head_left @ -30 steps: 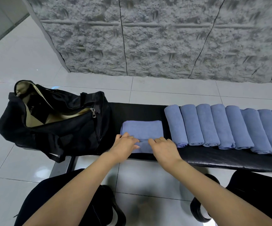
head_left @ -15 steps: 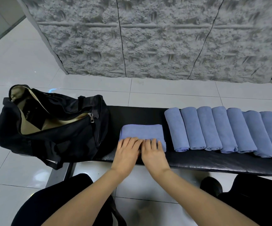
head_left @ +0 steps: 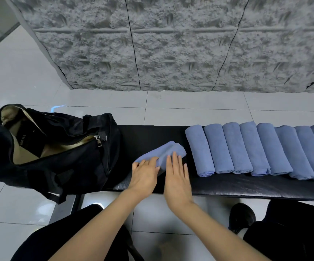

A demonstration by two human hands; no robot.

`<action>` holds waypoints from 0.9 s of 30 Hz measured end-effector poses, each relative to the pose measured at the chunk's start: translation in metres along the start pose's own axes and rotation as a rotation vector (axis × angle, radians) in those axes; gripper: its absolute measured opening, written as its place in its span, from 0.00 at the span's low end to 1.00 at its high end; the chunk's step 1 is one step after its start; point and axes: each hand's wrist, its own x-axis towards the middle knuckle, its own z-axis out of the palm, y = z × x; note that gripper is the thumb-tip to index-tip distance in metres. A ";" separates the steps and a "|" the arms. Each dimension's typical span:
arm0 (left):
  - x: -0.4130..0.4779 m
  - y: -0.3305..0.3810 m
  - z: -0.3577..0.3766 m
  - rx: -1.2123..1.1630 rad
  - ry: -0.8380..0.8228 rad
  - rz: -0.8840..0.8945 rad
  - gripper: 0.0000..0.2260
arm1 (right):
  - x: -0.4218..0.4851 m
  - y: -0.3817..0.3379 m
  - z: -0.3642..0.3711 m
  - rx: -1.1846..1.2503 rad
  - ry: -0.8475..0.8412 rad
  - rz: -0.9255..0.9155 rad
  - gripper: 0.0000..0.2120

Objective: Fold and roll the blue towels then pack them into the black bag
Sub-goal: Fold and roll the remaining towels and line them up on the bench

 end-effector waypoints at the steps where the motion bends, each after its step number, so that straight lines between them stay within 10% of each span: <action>1: 0.001 0.002 -0.001 -0.028 -0.011 -0.001 0.15 | -0.005 0.000 0.003 -0.038 -0.064 -0.014 0.31; 6: 0.012 -0.001 0.001 0.173 0.023 -0.017 0.13 | 0.001 -0.011 -0.003 0.240 -0.182 -0.033 0.26; 12: 0.026 -0.007 0.009 0.168 0.121 0.366 0.35 | 0.004 0.026 -0.009 0.142 -0.048 -0.047 0.43; 18: 0.042 -0.012 0.000 0.388 0.073 0.496 0.32 | 0.033 0.107 -0.046 -0.118 0.009 -0.014 0.34; 27: 0.062 0.057 0.015 -0.096 -0.010 -0.066 0.29 | 0.055 0.176 -0.057 -0.288 -0.118 0.272 0.37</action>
